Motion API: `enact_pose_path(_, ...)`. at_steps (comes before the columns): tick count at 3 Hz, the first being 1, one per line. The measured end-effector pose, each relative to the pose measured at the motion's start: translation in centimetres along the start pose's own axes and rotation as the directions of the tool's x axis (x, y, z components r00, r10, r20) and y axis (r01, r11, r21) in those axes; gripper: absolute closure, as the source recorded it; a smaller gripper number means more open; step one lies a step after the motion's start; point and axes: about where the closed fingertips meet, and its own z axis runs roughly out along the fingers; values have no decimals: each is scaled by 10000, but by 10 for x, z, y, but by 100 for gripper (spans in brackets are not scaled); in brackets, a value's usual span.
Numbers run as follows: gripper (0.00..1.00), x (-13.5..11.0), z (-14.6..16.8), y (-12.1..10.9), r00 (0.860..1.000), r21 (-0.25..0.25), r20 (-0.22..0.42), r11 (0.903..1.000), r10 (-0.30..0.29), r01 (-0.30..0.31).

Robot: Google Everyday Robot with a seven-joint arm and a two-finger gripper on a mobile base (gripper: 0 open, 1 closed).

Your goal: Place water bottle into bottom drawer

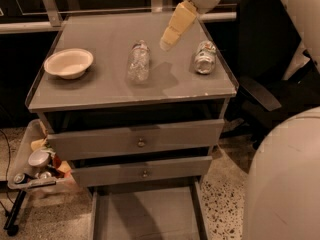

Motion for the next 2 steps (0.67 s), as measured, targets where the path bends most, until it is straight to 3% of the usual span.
enact_pose_path(1,0,-12,20,-7,9977,-153,197,9978,650,-647)
enact_pose_path(2,0,-32,47,-18,9878,-395,217,9874,1545,-1535)
